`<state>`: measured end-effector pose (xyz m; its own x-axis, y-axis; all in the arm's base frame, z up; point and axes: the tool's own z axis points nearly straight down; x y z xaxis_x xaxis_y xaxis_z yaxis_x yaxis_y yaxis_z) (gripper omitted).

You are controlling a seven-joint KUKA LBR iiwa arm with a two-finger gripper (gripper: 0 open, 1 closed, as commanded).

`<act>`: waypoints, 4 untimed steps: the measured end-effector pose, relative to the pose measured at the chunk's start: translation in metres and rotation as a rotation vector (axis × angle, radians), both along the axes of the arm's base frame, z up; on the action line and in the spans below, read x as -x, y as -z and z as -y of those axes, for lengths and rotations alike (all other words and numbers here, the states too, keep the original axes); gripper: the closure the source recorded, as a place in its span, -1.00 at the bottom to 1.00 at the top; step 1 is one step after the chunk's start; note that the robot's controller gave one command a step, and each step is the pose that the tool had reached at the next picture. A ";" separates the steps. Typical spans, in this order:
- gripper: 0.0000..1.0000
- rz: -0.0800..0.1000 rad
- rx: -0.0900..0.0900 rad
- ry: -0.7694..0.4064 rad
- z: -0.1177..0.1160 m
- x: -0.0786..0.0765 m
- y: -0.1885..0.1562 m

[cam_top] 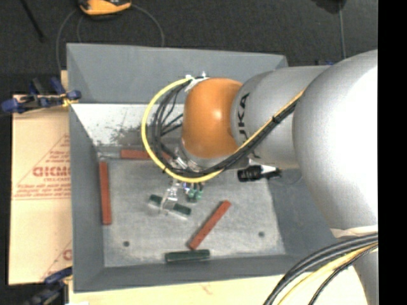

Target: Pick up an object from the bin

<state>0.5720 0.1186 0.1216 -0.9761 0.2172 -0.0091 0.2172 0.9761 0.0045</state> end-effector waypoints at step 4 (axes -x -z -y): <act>1.00 -0.008 0.001 0.097 -0.003 0.001 0.032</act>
Offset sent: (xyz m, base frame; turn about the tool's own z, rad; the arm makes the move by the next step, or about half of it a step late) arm 0.0000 0.0000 0.0000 0.0000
